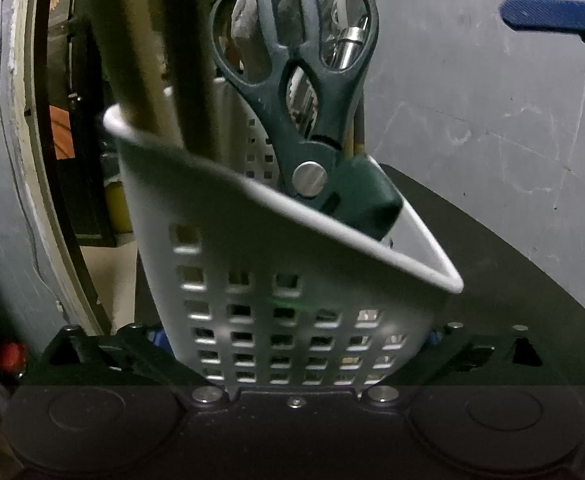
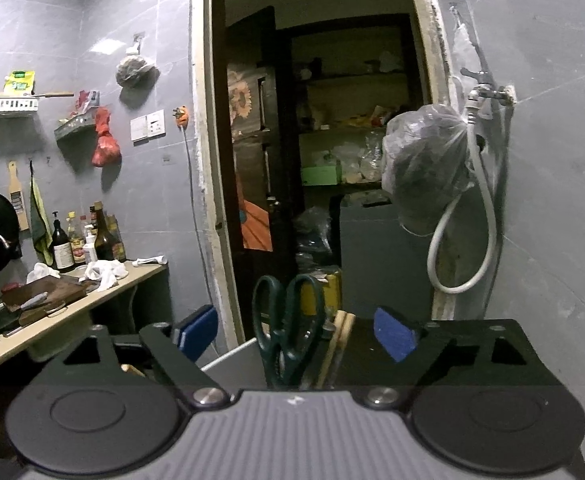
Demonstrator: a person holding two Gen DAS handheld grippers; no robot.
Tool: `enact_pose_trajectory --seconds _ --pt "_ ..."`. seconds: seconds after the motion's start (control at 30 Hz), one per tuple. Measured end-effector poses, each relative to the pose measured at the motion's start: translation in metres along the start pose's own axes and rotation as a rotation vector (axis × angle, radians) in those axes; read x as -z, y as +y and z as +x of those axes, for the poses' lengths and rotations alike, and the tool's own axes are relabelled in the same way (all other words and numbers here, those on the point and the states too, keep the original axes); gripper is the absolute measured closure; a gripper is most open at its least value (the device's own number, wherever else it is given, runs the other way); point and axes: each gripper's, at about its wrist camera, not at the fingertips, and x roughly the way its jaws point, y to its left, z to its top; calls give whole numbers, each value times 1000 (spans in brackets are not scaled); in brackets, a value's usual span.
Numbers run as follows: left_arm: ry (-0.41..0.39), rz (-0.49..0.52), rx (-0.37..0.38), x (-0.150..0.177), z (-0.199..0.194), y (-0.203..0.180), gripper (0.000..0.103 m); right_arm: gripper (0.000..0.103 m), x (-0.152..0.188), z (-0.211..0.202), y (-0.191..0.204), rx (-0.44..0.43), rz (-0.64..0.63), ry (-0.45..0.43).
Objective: Organize utensils
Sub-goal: 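Lower the scissors blades-first into the holder and open the right tool, then lower the holder onto the table with the left tool and release it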
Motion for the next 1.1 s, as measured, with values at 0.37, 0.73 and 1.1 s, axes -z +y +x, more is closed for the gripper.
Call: enact_pose_trajectory --seconds 0.37,0.73,1.1 --pt "-16 -1 -50 3 -13 -9 1 0 5 -28 -18 46 48 -23" --pt "-28 -33 -131 10 -47 -10 1 0 19 -55 -34 77 117 30" --pt "-41 -62 -185 12 -102 -27 1 0 35 -74 -47 124 188 75"
